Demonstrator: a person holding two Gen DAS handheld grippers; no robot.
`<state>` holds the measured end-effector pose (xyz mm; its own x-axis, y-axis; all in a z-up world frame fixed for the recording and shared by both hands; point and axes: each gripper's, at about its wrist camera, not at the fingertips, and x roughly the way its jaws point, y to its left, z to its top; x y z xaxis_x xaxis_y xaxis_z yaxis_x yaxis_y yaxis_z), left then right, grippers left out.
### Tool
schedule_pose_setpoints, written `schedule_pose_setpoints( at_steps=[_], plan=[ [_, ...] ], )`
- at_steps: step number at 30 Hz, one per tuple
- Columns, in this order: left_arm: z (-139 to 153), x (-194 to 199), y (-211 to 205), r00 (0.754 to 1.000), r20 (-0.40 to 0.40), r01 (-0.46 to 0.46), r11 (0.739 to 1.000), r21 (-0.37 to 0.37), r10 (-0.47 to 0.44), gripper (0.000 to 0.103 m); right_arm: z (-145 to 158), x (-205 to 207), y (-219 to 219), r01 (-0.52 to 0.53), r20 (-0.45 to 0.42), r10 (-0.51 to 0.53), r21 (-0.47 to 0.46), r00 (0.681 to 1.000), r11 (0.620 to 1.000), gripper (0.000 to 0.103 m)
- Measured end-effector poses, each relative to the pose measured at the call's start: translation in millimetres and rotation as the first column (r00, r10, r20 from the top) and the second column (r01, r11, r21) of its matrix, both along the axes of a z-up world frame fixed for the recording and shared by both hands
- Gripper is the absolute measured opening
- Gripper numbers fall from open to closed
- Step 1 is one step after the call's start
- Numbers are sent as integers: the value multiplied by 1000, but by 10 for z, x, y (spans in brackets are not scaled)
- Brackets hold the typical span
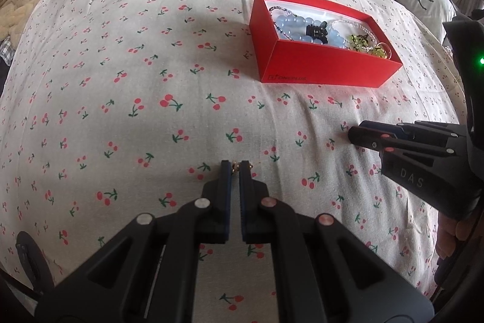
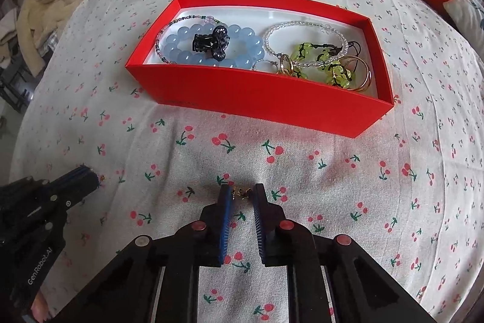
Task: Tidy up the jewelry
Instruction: 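Carry both earrings into the red box and open both grippers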
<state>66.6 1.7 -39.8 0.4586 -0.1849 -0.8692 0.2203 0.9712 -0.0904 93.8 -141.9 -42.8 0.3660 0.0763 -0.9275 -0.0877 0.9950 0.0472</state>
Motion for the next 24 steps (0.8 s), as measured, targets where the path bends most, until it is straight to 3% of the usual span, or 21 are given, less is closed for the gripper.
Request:
schedule_pose_setpoints(
  at_steps=[10, 24],
  plan=[
    [64, 9, 64, 999, -34, -20, 999, -36, 19, 6, 102, -62, -119, 13, -10, -13, 19, 1000, 1000, 8],
    [262, 48, 8, 1000, -2, -10, 996, -92, 10, 6, 469, -78, -400, 67, 9, -70, 174, 998, 982, 8]
  ],
)
